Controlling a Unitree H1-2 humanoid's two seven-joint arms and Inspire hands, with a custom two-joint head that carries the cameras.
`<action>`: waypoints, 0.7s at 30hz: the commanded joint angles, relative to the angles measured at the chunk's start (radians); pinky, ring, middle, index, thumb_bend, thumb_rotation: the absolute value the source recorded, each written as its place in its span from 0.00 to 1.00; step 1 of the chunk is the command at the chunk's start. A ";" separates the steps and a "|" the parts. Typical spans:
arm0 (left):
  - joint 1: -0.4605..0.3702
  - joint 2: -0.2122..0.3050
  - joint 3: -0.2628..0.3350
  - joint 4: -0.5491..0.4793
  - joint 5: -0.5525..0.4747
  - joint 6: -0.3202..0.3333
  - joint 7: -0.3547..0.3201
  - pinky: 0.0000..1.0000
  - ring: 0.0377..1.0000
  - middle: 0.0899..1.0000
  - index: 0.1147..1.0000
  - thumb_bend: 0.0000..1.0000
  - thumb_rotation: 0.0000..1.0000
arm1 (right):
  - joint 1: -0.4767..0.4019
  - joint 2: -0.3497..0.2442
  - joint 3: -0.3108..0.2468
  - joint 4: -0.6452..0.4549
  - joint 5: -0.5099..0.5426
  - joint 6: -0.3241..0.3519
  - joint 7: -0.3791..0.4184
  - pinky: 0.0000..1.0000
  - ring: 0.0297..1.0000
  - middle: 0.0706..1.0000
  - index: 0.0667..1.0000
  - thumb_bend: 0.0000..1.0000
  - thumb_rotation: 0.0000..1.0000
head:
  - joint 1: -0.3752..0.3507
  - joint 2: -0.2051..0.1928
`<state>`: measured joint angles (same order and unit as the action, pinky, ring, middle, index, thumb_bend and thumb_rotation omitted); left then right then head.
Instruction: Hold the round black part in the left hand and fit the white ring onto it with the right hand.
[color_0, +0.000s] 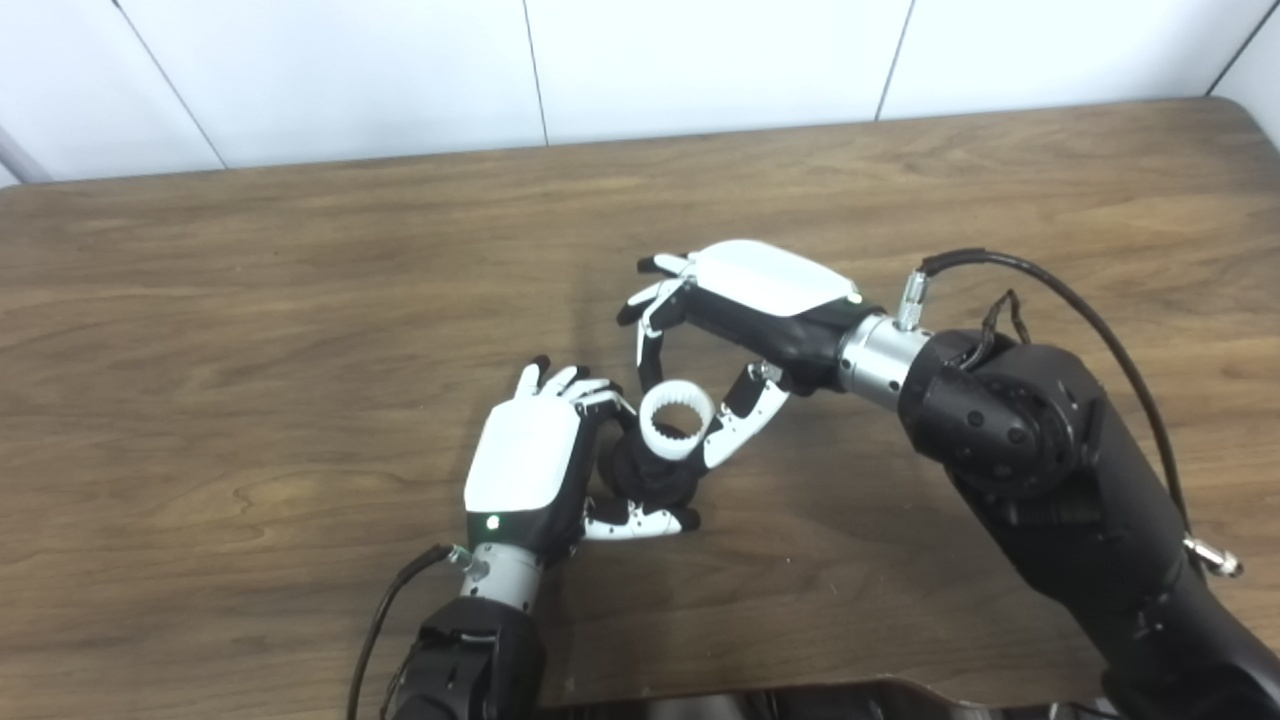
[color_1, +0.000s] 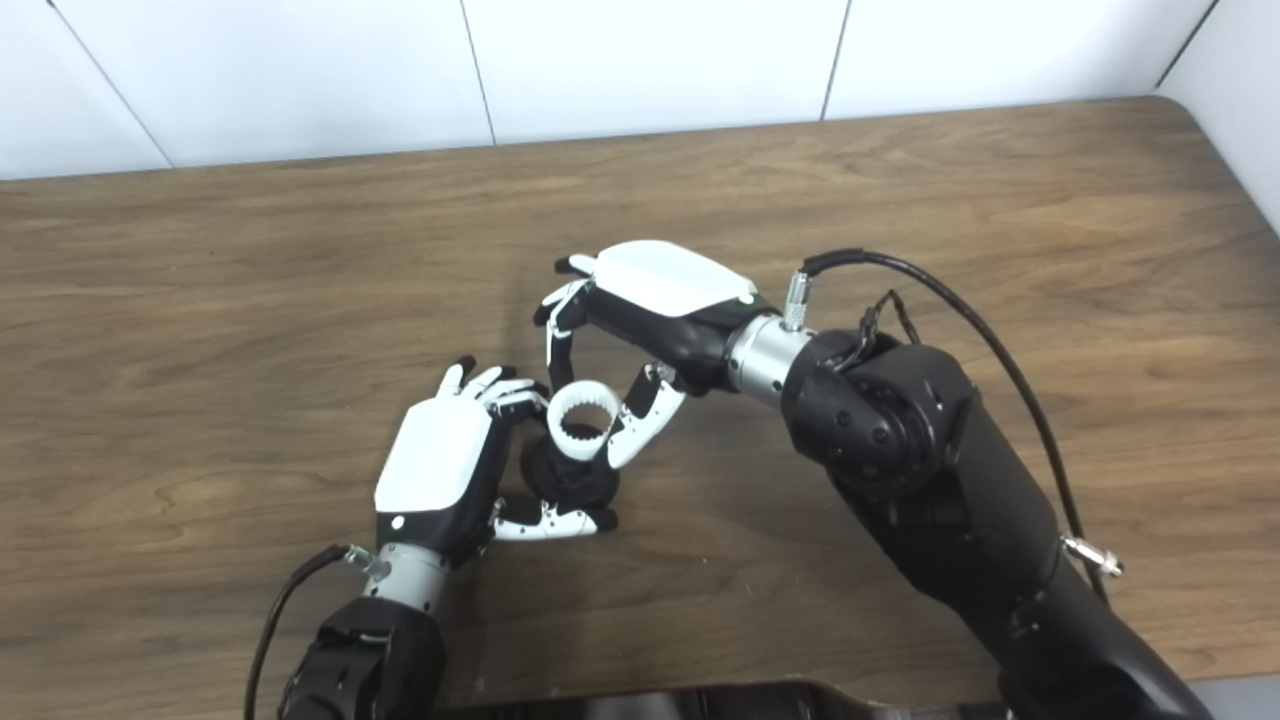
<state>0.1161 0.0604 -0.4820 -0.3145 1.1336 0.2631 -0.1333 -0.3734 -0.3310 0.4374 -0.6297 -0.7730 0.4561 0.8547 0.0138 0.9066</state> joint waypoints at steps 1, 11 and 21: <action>0.023 0.006 -0.020 0.050 -0.009 0.013 -0.072 1.00 0.89 0.76 0.41 0.53 0.06 | -0.018 0.005 -0.004 -0.016 -0.007 -0.029 -0.020 1.00 0.98 0.83 0.45 0.52 0.13 | 0.003 0.002; 0.020 0.007 -0.024 0.051 -0.001 0.014 -0.071 1.00 0.89 0.76 0.41 0.53 0.06 | -0.002 0.023 0.006 0.014 -0.011 -0.061 -0.028 0.99 0.98 0.83 0.45 0.52 0.13 | 0.002 0.004; 0.019 0.006 -0.022 0.046 -0.004 0.018 -0.077 1.00 0.89 0.76 0.41 0.53 0.06 | 0.007 0.034 0.003 0.045 -0.011 -0.073 -0.047 0.98 0.98 0.83 0.45 0.52 0.14 | 0.002 0.004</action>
<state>0.1153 0.0606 -0.4839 -0.3143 1.1313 0.2644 -0.1339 -0.3500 -0.3042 0.4495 -0.5807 -0.7769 0.4115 0.8437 0.0153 0.9097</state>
